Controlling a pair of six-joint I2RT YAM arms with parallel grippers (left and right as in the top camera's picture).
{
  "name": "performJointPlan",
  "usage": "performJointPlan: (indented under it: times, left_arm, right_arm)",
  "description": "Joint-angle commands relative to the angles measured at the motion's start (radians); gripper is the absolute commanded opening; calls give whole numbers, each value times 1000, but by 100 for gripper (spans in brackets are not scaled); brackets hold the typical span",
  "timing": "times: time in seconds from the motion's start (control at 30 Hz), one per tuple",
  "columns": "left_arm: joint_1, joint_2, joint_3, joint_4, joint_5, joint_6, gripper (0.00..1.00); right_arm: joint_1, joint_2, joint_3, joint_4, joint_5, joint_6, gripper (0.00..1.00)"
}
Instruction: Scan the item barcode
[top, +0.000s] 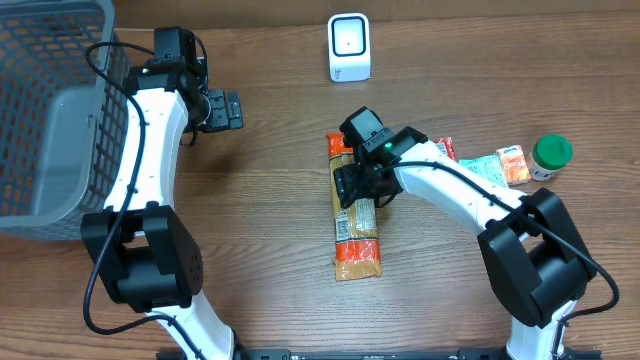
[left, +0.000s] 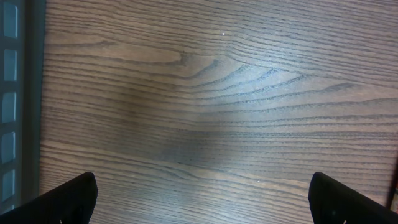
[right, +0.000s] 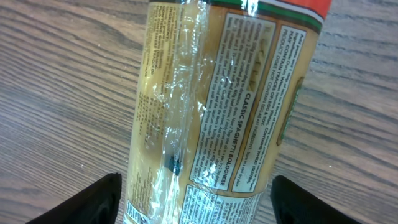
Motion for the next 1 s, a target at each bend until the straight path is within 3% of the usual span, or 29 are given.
performJointPlan:
  times: [0.0,0.13,0.43,0.67,0.97]
  left_arm:
    - [0,-6,-5,1,-9,11,100]
    - [0,-6,-5,1,-9,11,100]
    - [0,-6,-5,1,-9,11,100]
    - [0,-6,-5,1,-9,11,100]
    - [0,-6,-5,1,-9,11,100]
  right_arm:
    - [-2,24,-1,6,-20,-4,79]
    - [-2,67,-1,24,-90,-4,78]
    - [-2,108,-4,35,-96,-12,62]
    - [-3,90,-4,40,-96,-31,63]
    - [-3,-15,-4,41,-10,-41,76]
